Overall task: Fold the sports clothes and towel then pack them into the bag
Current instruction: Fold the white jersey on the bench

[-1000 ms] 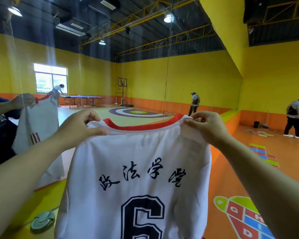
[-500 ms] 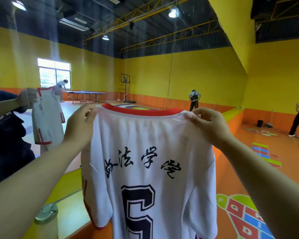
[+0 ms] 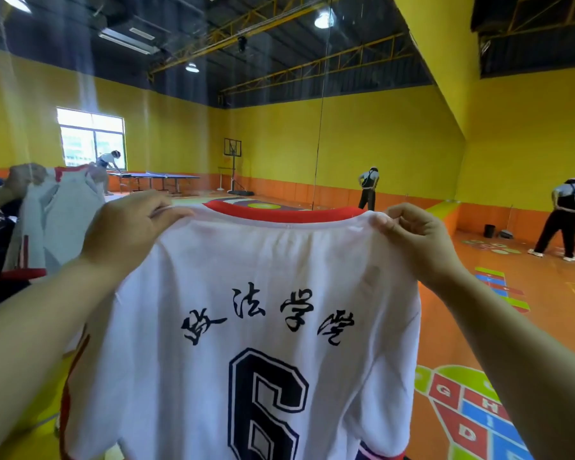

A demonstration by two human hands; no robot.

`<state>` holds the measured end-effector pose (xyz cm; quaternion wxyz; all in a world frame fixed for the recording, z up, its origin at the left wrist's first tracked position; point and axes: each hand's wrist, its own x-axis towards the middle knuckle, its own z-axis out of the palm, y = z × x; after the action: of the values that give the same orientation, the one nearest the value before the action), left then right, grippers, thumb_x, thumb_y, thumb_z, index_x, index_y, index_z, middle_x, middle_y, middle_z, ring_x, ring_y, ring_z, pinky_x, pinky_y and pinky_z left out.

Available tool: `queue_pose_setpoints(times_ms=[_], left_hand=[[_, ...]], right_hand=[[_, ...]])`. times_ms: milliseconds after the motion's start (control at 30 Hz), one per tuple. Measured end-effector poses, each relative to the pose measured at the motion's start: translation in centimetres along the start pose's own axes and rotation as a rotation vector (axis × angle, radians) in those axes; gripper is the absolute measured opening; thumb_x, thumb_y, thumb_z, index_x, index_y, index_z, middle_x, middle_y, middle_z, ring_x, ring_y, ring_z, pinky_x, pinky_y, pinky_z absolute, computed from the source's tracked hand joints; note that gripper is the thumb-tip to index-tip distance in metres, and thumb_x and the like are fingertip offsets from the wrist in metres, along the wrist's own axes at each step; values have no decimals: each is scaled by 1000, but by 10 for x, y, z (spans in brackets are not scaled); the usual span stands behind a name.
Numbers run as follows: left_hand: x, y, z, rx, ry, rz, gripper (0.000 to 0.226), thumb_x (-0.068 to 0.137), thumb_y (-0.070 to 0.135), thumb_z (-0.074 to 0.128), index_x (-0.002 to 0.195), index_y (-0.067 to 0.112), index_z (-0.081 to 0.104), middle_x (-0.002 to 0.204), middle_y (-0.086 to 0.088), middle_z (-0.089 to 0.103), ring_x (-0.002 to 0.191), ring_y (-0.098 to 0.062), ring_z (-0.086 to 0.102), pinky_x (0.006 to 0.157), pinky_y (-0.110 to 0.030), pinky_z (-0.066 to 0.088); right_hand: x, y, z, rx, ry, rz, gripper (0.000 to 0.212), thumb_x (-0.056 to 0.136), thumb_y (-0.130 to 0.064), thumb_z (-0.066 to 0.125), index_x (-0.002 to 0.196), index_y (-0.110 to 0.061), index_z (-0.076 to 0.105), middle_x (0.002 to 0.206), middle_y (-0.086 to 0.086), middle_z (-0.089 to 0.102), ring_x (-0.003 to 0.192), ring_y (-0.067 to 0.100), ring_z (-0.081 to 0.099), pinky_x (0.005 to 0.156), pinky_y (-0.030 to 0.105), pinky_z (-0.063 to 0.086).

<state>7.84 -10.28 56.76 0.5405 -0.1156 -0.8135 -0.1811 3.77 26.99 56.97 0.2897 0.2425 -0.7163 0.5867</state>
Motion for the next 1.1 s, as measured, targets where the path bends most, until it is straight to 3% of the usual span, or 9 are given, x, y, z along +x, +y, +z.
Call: queue_pose_setpoints(times_ms=[100, 267, 367, 467, 600, 667, 767, 900, 1100], left_hand=[[3, -7, -9, -152, -37, -69, 21, 79, 35, 67, 60, 35, 57, 64, 19, 56, 53, 5, 43, 55, -11, 30], [3, -7, -11, -242, -303, -303, 22, 82, 27, 69, 61, 20, 67, 69, -18, 61, 55, -9, 39, 46, -12, 28], [-10, -12, 0, -255, -487, -487, 23, 80, 34, 70, 61, 21, 70, 54, 2, 55, 54, -14, 42, 44, -13, 28], [-27, -16, 16, -329, -550, -620, 24, 81, 35, 70, 70, 15, 72, 52, 12, 62, 50, -3, 51, 48, -12, 37], [-49, -10, 37, -378, -537, -720, 18, 83, 30, 69, 71, 17, 71, 58, 14, 66, 56, -1, 59, 51, -11, 41], [-61, -7, 48, -357, -500, -753, 27, 81, 34, 71, 71, 8, 70, 66, 5, 63, 62, -12, 55, 58, -19, 41], [-81, 4, 59, -291, -481, -750, 39, 70, 51, 72, 69, 13, 66, 73, -1, 56, 68, -14, 46, 64, -27, 33], [-101, 40, 66, -346, -421, -716, 31, 80, 33, 72, 51, 25, 64, 56, 2, 54, 56, -15, 43, 51, -22, 30], [-126, 65, 82, -475, -404, -683, 22, 84, 32, 68, 72, 14, 73, 72, -15, 65, 63, -18, 49, 60, -29, 33]], right_hand=[[-3, -5, -3, 69, -102, -5, 25, 71, -42, 78, 65, -21, 65, 63, -1, 57, 59, 11, 48, 51, 21, 38], [-7, -1, 2, 92, -249, 178, 17, 74, -31, 71, 63, -18, 69, 61, -1, 64, 52, 9, 52, 48, 18, 39], [-9, 21, 11, 22, -247, 417, 17, 79, -23, 73, 66, -12, 69, 61, 5, 62, 49, 12, 52, 47, 20, 42], [-14, 46, 26, 74, -175, 626, 14, 78, -14, 74, 72, -2, 70, 69, 14, 64, 51, 16, 57, 54, 25, 49], [-31, 73, 49, -193, -56, 602, 24, 76, -12, 75, 58, -7, 60, 50, 7, 52, 36, 10, 44, 39, 17, 34], [-44, 81, 58, -244, -27, 583, 24, 76, -13, 74, 58, -7, 59, 47, 4, 48, 40, 13, 39, 41, 22, 29], [-64, 86, 73, -249, -3, 557, 23, 78, -19, 69, 66, -2, 61, 55, 4, 48, 52, 17, 39, 51, 27, 30], [-90, 74, 99, -152, -42, 520, 21, 82, -26, 69, 66, -14, 62, 54, -5, 54, 44, 5, 41, 43, 18, 32], [-114, 61, 131, 32, -174, 511, 15, 83, -29, 70, 77, -17, 75, 72, -5, 72, 67, 2, 62, 63, 23, 47]])
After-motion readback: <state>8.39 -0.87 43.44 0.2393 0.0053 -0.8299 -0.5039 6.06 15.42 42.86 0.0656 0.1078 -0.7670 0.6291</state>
